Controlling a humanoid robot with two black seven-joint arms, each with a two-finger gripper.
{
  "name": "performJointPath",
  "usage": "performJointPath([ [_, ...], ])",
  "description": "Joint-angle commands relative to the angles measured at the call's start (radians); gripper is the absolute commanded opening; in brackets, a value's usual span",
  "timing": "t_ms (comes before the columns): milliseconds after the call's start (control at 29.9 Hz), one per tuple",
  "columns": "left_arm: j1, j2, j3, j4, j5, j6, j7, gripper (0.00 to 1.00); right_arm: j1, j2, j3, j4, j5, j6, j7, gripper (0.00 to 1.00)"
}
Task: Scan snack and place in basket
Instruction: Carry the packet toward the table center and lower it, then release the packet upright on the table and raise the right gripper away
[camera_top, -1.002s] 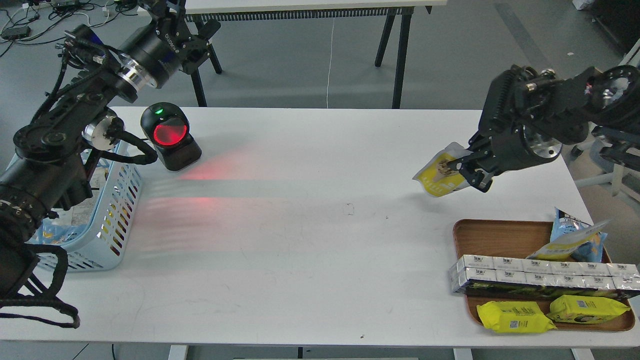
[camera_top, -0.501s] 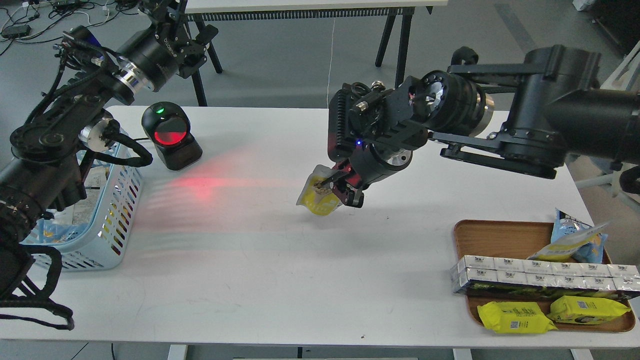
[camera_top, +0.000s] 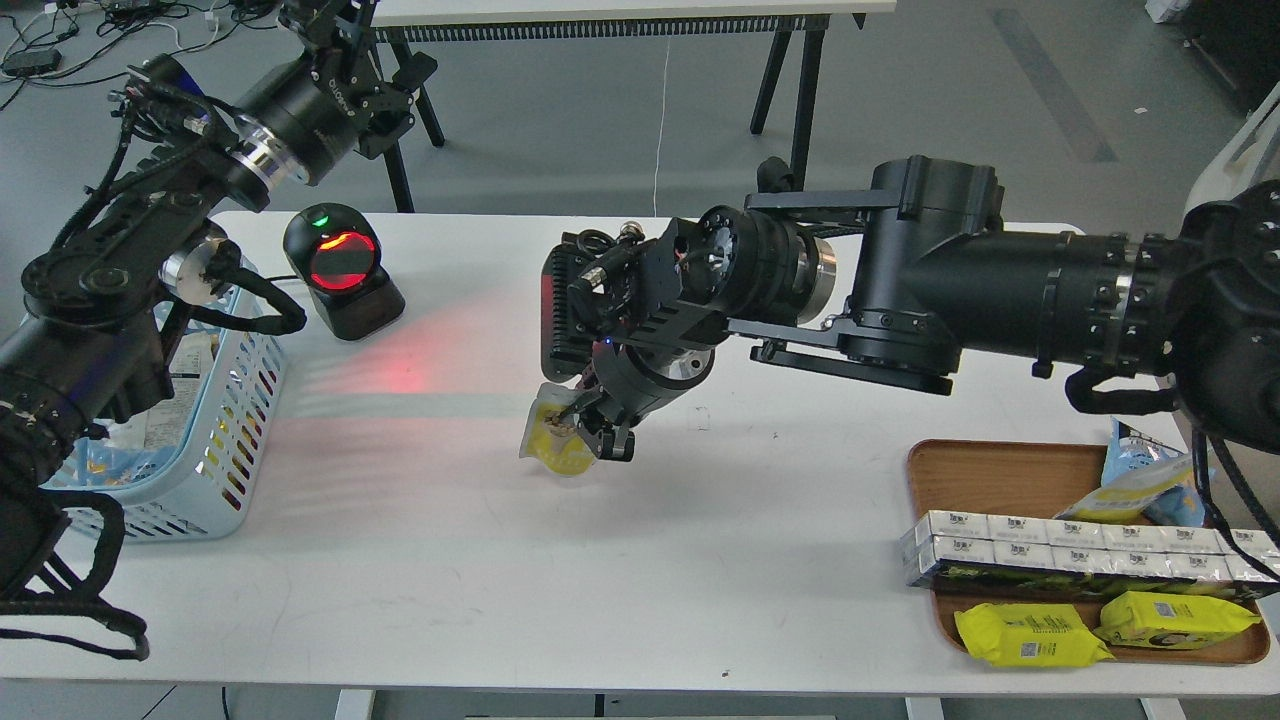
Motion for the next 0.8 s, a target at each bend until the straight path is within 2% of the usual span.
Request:
performJointPath([
  [0, 0.003, 0.001, 0.0, 0.0, 0.0, 0.0, 0.0, 1.0, -0.011, 0.001, -0.003, -0.029, 0.0, 0.0, 0.0, 0.07],
  [33, 0.003, 0.001, 0.0, 0.0, 0.0, 0.0, 0.0, 1.0, -0.012, 0.001, -0.003, -0.031, 0.0, 0.0, 0.0, 0.19],
  [100, 0.003, 0.001, 0.0, 0.0, 0.0, 0.0, 0.0, 1.0, -0.021, 0.001, -0.003, -0.031, 0.001, 0.0, 0.0, 0.27],
  [134, 0.003, -0.001, 0.0, 0.0, 0.0, 0.0, 0.0, 1.0, -0.023, 0.001, -0.002, -0.031, 0.004, 0.0, 0.0, 0.35],
  [301, 0.003, -0.002, 0.0, 0.0, 0.0, 0.0, 0.0, 1.0, -0.025, 0.001, -0.002, -0.034, 0.024, 0.0, 0.0, 0.61],
  [334, 0.003, -0.002, 0.0, 0.0, 0.0, 0.0, 0.0, 1.0, -0.023, 0.001, -0.002, -0.034, 0.027, 0.0, 0.0, 0.71],
  [401, 0.003, -0.002, 0.0, 0.0, 0.0, 0.0, 0.0, 1.0, -0.022, 0.001, 0.003, -0.035, 0.027, 0.0, 0.0, 1.0],
  [568, 0.001, -0.005, -0.003, 0.0, -0.009, 0.0, 0.0, 1.0, -0.006, 0.001, 0.073, -0.097, 0.072, 0.0, 0.0, 0.99],
  [768, -0.005, -0.004, -0.012, 0.0, -0.014, 0.0, 0.0, 1.0, 0.021, 0.001, 0.174, -0.183, 0.299, 0.0, 0.0, 0.99],
])
